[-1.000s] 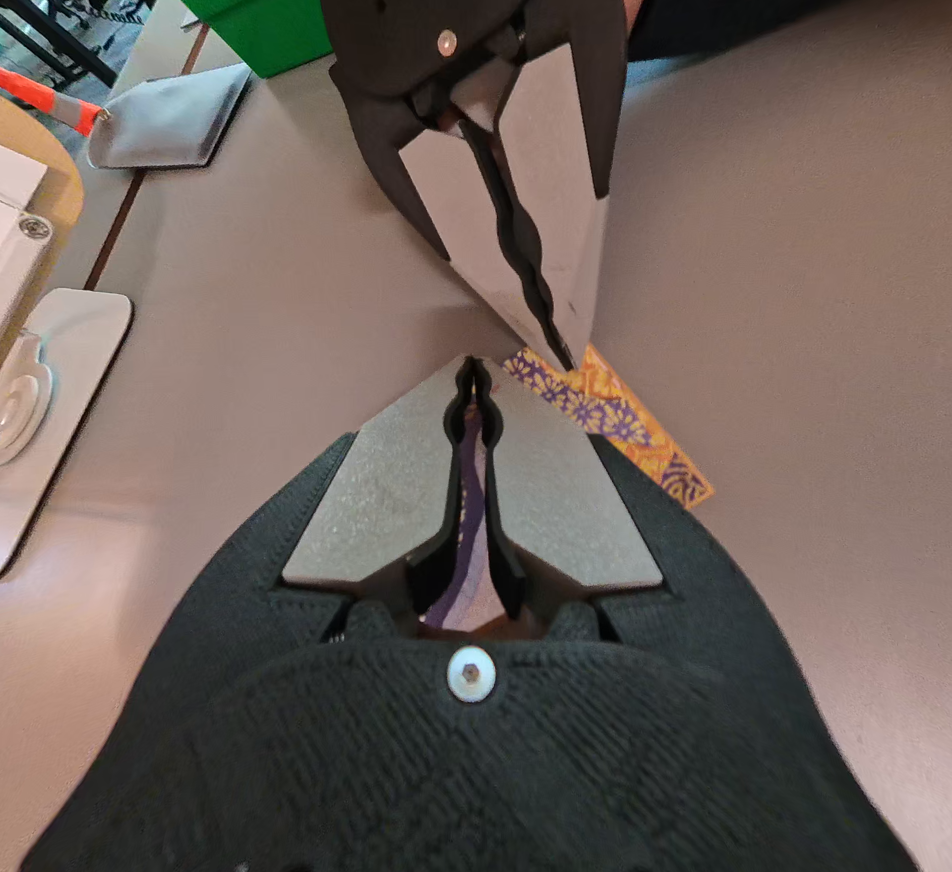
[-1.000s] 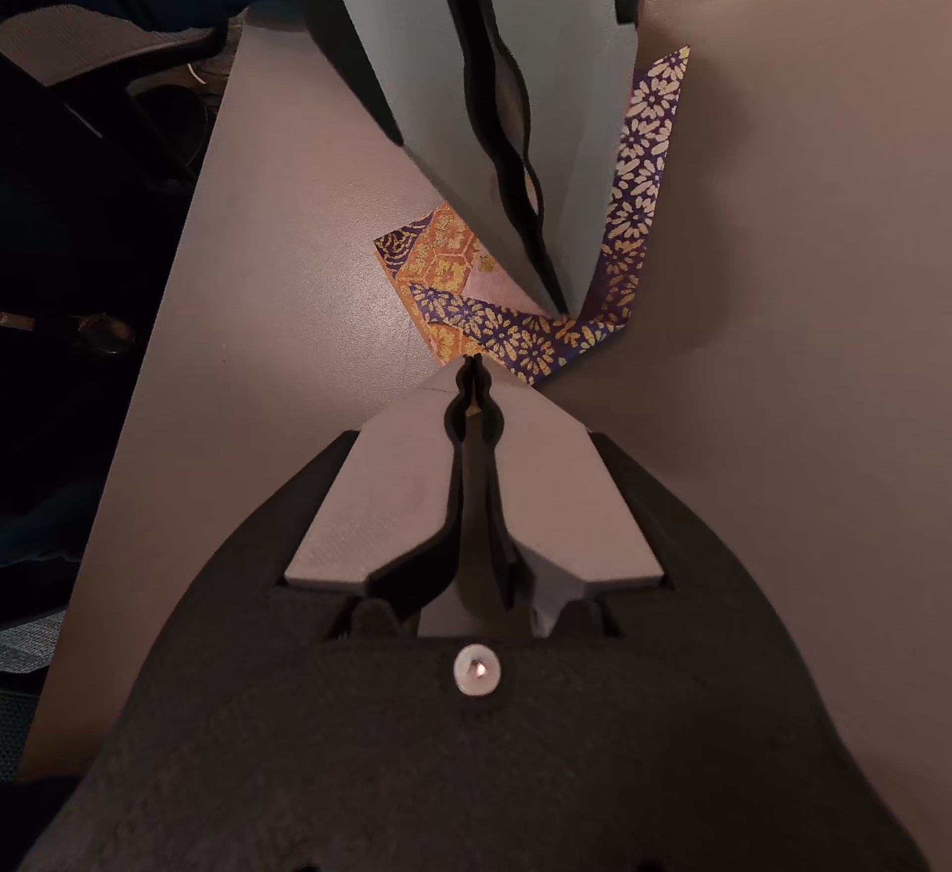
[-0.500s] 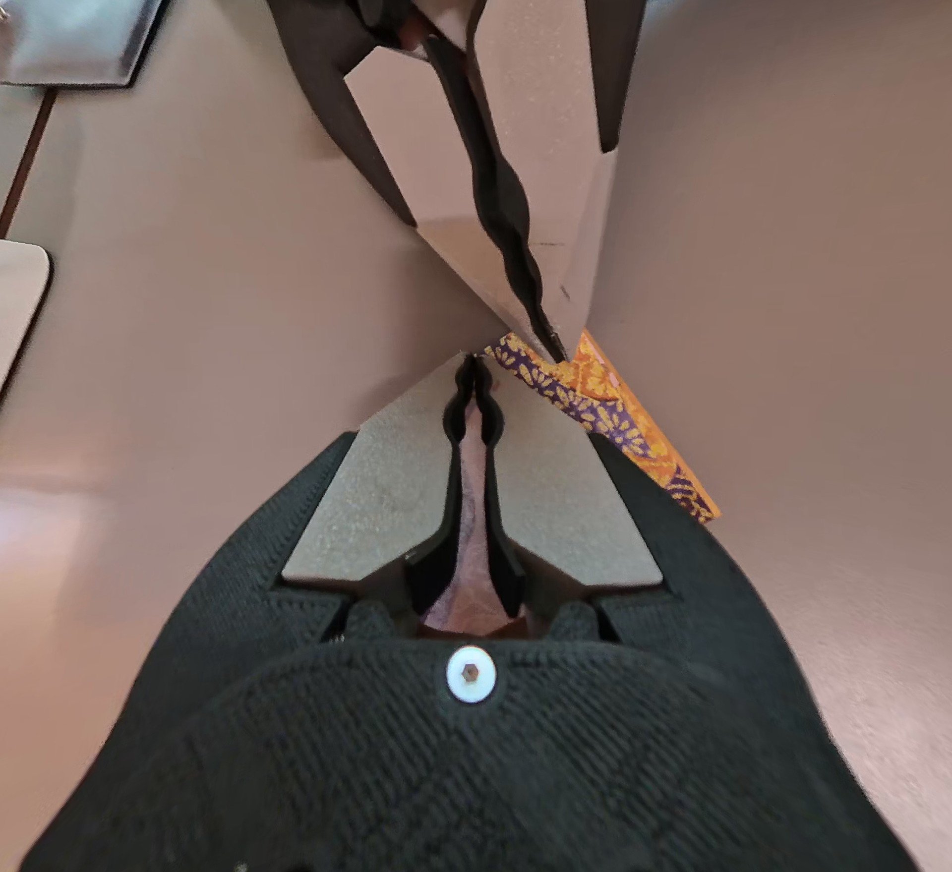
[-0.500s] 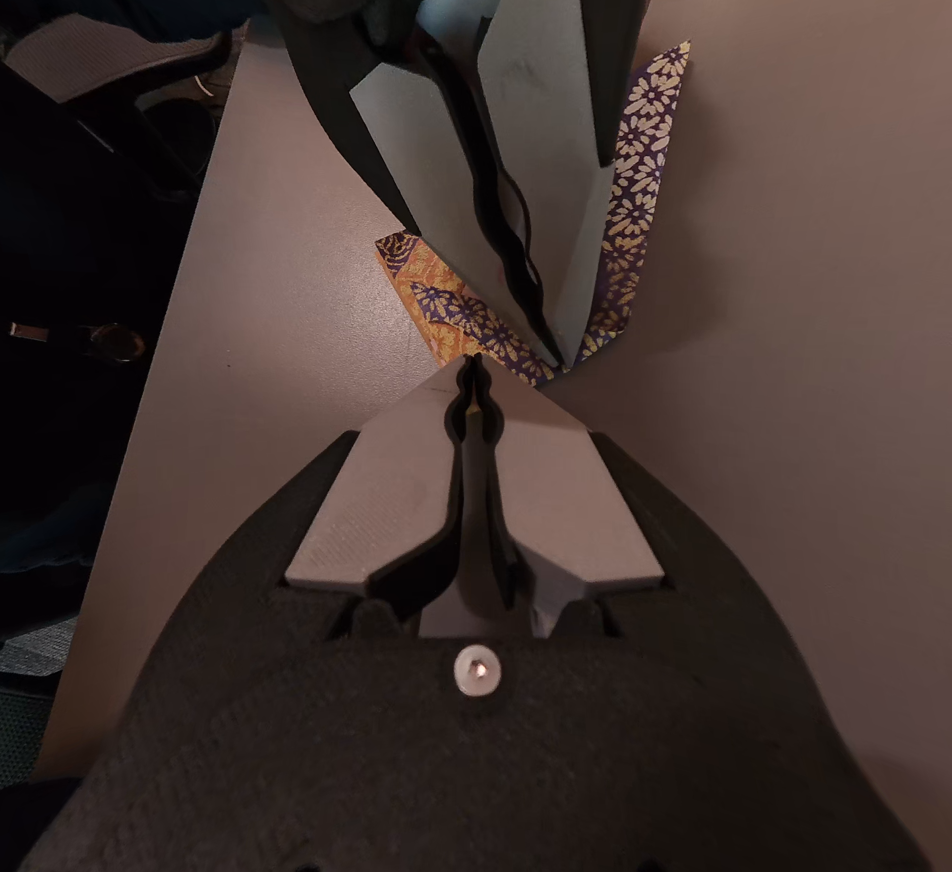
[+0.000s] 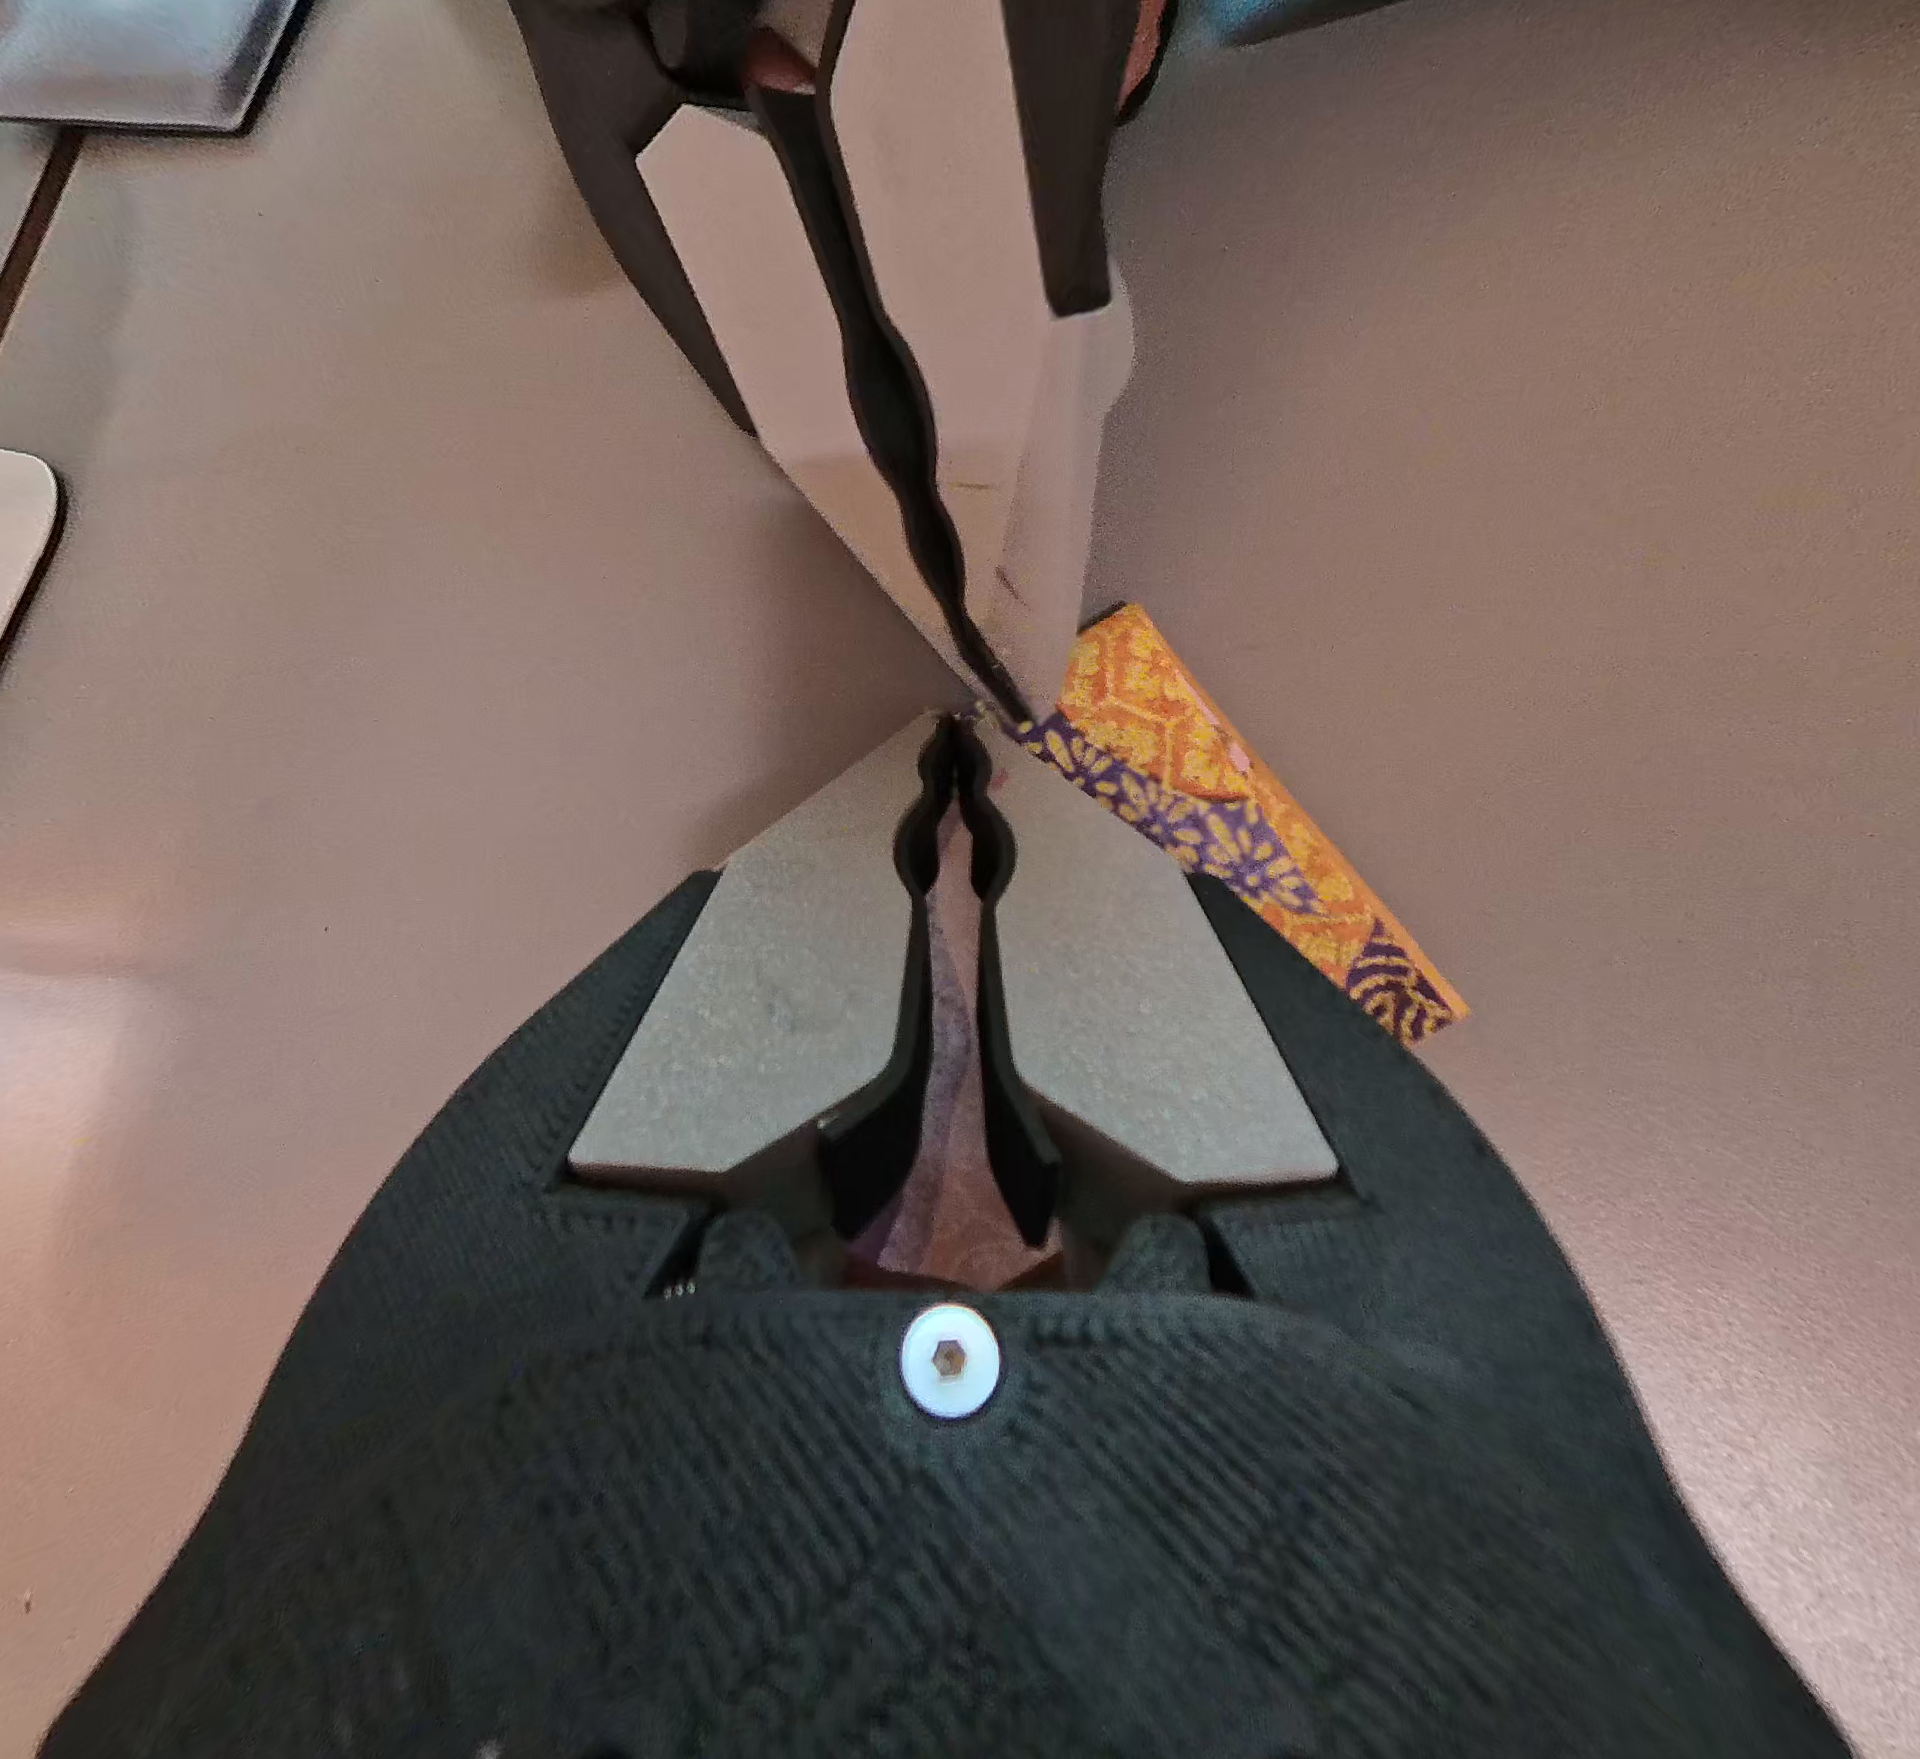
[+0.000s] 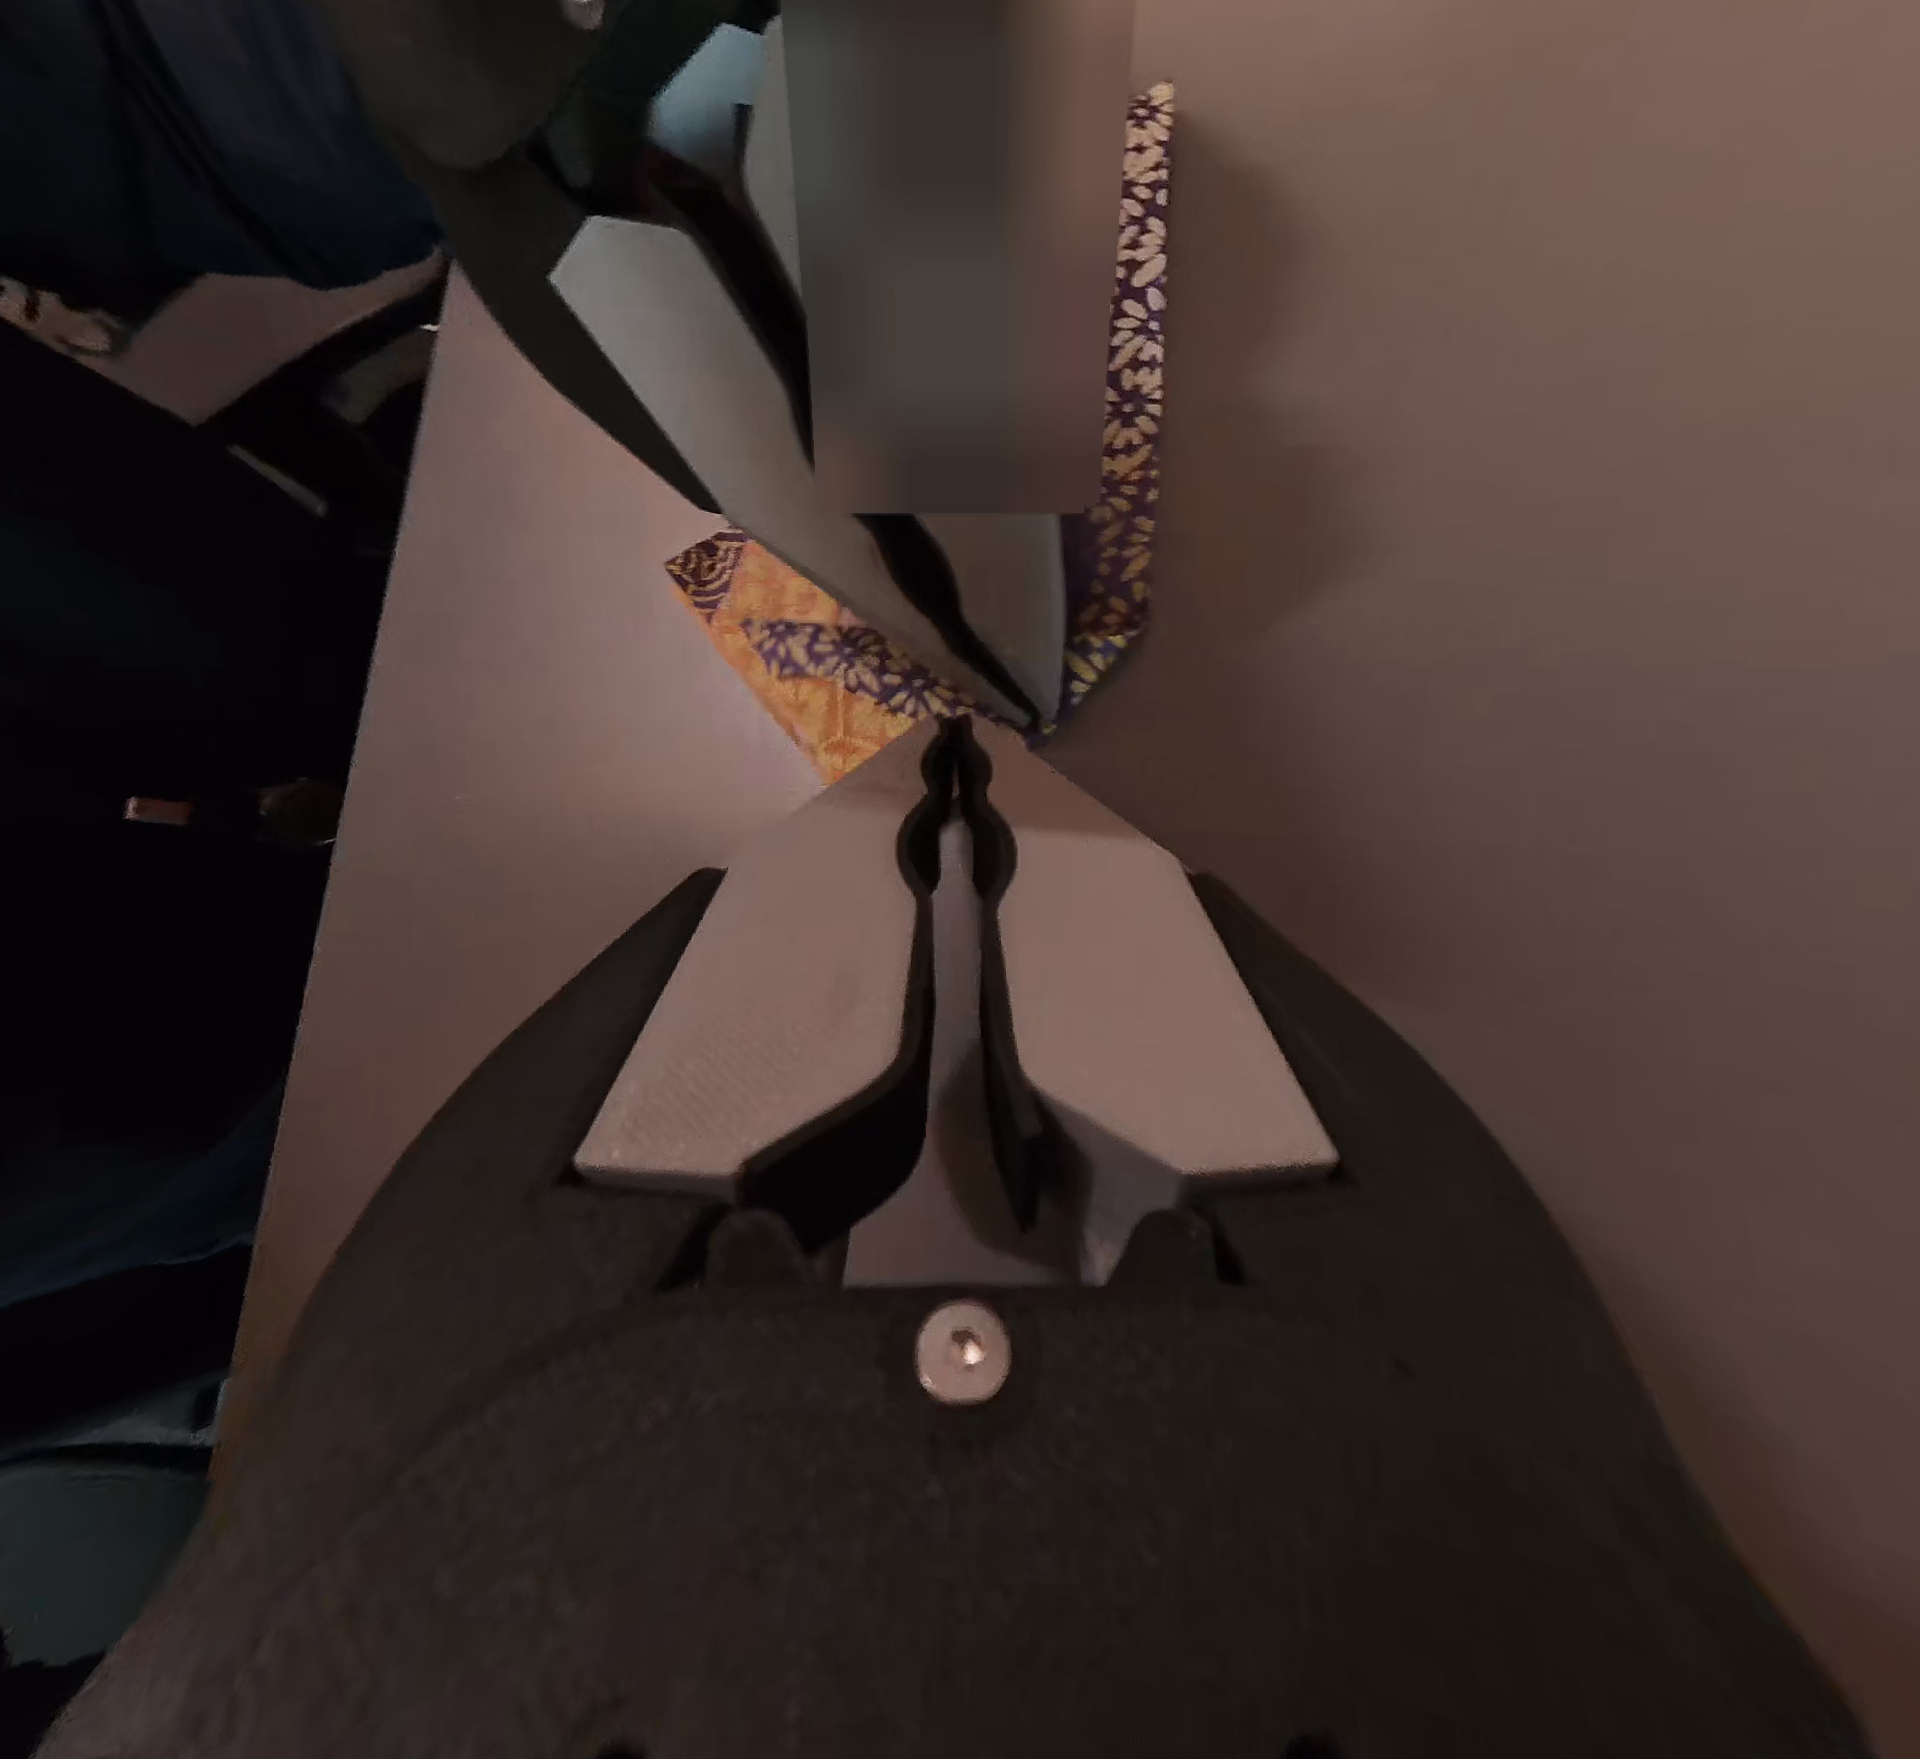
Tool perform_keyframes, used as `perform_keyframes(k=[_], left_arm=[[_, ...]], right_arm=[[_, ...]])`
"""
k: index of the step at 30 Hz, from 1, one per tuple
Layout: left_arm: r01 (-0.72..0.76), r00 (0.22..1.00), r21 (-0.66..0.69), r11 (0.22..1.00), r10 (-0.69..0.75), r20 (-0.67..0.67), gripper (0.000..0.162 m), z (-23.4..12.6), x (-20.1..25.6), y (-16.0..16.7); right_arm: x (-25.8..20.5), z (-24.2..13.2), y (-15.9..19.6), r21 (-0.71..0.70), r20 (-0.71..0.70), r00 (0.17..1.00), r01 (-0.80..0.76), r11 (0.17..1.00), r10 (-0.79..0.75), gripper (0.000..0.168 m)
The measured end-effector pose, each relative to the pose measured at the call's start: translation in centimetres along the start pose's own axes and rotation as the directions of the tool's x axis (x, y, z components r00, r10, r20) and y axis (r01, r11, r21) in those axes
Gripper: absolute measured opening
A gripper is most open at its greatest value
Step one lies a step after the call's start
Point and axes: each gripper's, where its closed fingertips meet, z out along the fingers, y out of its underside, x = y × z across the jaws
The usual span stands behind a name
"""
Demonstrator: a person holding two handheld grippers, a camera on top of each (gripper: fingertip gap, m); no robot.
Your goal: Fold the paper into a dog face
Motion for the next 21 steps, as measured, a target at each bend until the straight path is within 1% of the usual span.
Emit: perform_keyframes(k=[1, 7, 10, 15, 19, 21], left_arm=[[-0.002, 1.0, 0.0, 1.0, 0.002, 0.001, 0.0, 0.0, 0.0, 0.0], [0.002, 1.0, 0.0, 1.0, -0.002, -0.002, 0.0, 0.0, 0.0, 0.0], [0.011, 1.0, 0.003, 1.0, -0.011, -0.007, 0.0, 0.0, 0.0, 0.0], [0.011, 1.0, 0.004, 1.0, -0.011, -0.009, 0.0, 0.0, 0.0, 0.0], [0.002, 1.0, 0.006, 1.0, -0.002, -0.008, 0.0, 0.0, 0.0, 0.1], [0.006, 1.0, 0.006, 1.0, -0.006, -0.011, 0.0, 0.0, 0.0, 0.1]], right_arm=[[0.1, 0.0, -0.1, 0.004, -0.001, 1.0, -0.008, 1.0, 0.008, 0.0], [-0.2, 0.1, 0.2, -0.005, 0.03, 0.999, -0.031, 0.999, 0.031, 0.0], [-0.9, 0.0, 0.6, -0.025, 0.071, 0.997, -0.032, 0.999, 0.034, 0.0], [-2.3, -0.3, 1.6, -0.069, 0.186, 0.977, -0.088, 0.994, 0.1, 0.0], [-2.2, -0.3, 1.5, -0.08, 0.187, 0.978, -0.079, 0.994, 0.093, 0.0], [-1.6, -0.2, 1.1, -0.056, 0.168, 0.98, -0.095, 0.994, 0.103, 0.0]])
